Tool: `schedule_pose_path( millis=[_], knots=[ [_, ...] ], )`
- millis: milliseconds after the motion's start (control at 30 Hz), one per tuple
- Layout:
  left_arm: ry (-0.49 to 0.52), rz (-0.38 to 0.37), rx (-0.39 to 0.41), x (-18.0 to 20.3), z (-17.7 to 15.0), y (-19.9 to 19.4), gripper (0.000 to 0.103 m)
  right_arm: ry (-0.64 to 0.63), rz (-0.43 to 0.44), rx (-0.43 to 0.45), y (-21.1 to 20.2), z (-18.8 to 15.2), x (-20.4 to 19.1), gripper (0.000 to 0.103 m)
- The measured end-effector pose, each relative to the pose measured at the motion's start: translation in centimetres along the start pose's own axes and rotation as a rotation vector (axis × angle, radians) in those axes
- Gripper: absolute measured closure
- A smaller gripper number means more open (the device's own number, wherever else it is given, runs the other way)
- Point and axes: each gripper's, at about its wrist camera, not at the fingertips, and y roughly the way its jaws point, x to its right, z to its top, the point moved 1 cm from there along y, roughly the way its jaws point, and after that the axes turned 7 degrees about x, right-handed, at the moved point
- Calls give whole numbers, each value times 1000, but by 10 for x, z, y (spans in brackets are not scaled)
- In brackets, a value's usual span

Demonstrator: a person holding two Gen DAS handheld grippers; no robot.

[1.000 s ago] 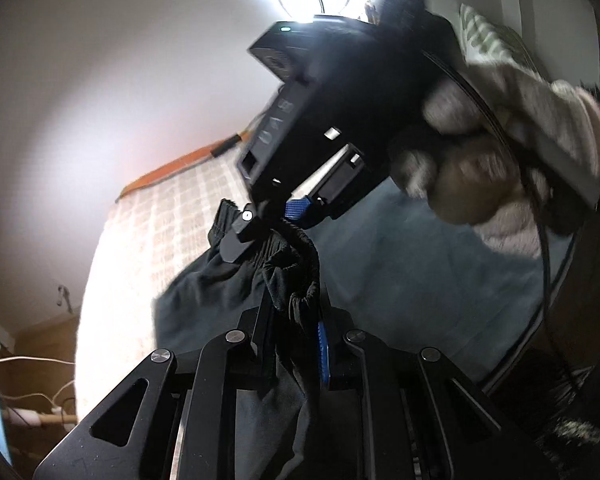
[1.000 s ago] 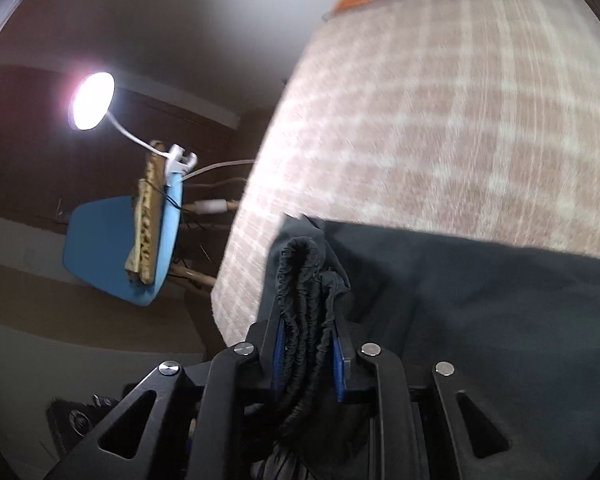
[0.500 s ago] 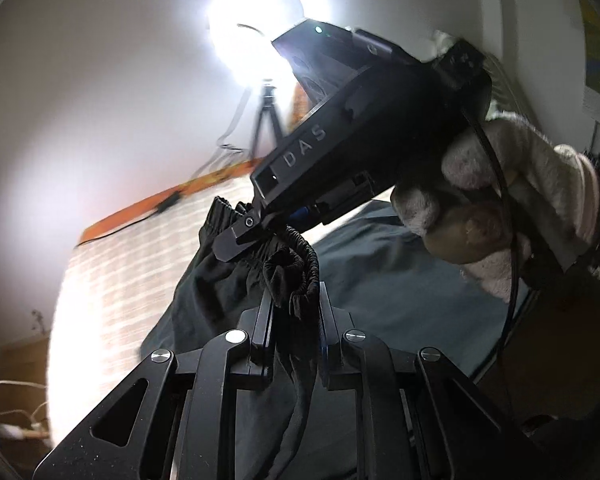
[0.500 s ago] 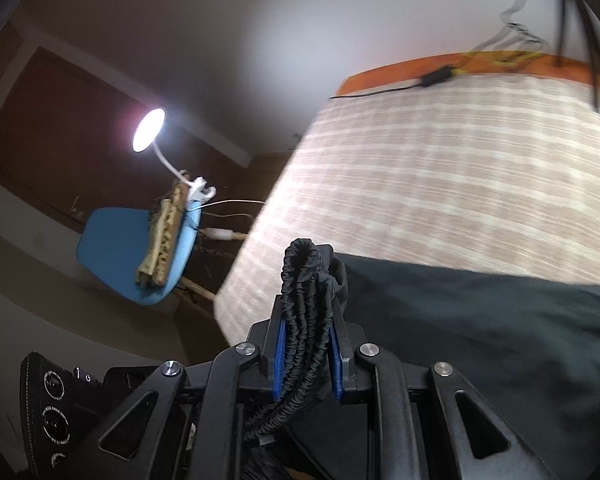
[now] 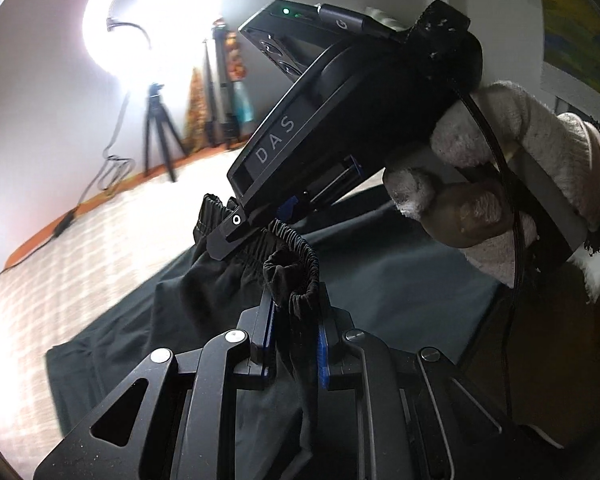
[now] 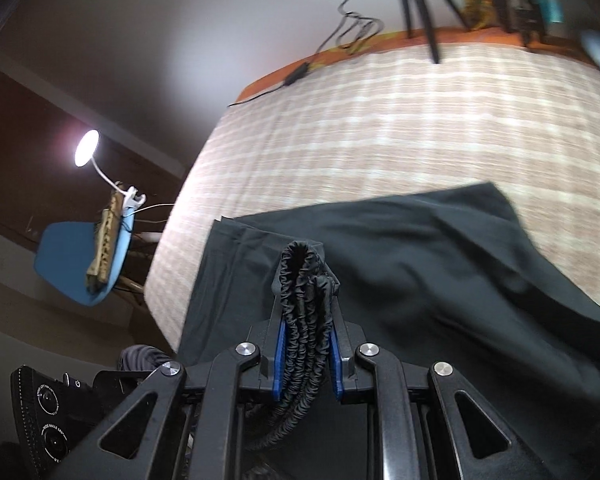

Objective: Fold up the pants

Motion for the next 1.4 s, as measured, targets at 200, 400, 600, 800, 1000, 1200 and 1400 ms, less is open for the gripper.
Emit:
schedule_pose_path(
  millis=[200, 400, 600, 800, 1000, 1200, 1400],
  knots=[
    [9, -78, 15, 35, 8, 23, 89, 30, -83, 28, -30, -16, 29, 87],
    [35, -146, 22, 55, 28, 40, 89, 72, -147, 62, -61, -28, 56, 87],
    [72, -199, 32, 87, 33, 64, 89, 122, -217, 97, -97, -39, 88, 87],
    [90, -240, 30, 120, 41, 79, 88, 151, -286, 114, -134, -53, 123, 87],
    [101, -280, 11, 146, 48, 97, 83, 159, -362, 132, -157, -56, 149, 87],
    [105, -336, -8, 145, 41, 64, 82, 192, -398, 150, -180, -58, 187, 87],
    [119, -205, -10, 78, 20, 18, 78, 214, -341, 127, -183, -71, 206, 85]
  ],
)
